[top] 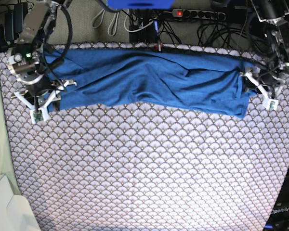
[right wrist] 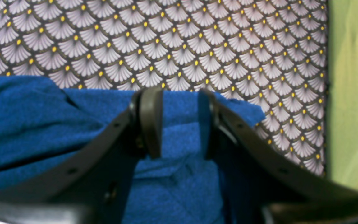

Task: Fold the T-shirt properly
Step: 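Close the left gripper on the blue strip's end, then lift the strip end with the left gripper and fold it toward the right gripper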

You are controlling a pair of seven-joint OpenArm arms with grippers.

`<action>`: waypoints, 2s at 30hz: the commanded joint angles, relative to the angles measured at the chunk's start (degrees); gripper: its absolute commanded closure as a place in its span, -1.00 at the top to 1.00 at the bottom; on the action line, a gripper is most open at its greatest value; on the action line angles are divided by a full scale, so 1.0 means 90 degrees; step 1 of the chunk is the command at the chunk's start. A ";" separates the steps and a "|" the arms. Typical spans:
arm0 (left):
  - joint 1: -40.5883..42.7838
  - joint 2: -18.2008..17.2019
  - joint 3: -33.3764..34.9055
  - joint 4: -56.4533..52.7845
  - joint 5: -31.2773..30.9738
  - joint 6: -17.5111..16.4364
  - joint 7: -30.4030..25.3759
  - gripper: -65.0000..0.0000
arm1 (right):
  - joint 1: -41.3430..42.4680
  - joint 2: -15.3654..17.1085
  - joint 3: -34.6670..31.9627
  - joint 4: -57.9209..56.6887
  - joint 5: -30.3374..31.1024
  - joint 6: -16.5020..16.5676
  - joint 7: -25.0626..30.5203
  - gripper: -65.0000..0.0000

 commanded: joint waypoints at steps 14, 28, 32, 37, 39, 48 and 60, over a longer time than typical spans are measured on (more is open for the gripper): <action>0.0087 0.0171 0.0194 -0.0595 0.0125 -0.0020 0.0044 -0.12 | 0.0076 0.0037 0.0003 0.0094 0.0044 0.0005 0.0159 -0.36; 0.0204 0.0200 0.0614 0.0040 0.0086 -0.0020 0.0044 -0.99 | 0.0076 0.0037 0.0003 0.0094 0.0044 0.0005 0.0159 -0.36; 0.0311 0.0229 0.0614 0.1134 0.0115 0.0058 0.0259 -0.99 | 0.0076 0.0037 0.0003 0.0094 0.0044 0.0005 0.0159 -0.36; 0.0135 0.0366 0.0605 0.1788 0.0135 0.0068 0.0894 -0.98 | 0.0076 0.0037 0.0003 0.0094 0.0044 0.0005 0.0159 -0.36; 0.0116 0.0405 0.0605 0.1915 0.0301 0.0068 0.1021 -0.98 | 0.0076 0.0037 0.0003 0.0094 0.0044 0.0005 0.0159 -0.36; 0.0087 0.1509 0.0634 0.2814 0.2137 0.0068 0.0982 -0.99 | 0.0076 0.0056 0.0022 0.0094 0.0025 0.0005 0.0159 -0.36; 0.0135 0.2808 0.1796 0.3400 0.3514 0.0693 0.1002 -0.99 | 0.0164 0.0134 0.0032 0.0114 0.0025 0.0005 0.0139 -0.36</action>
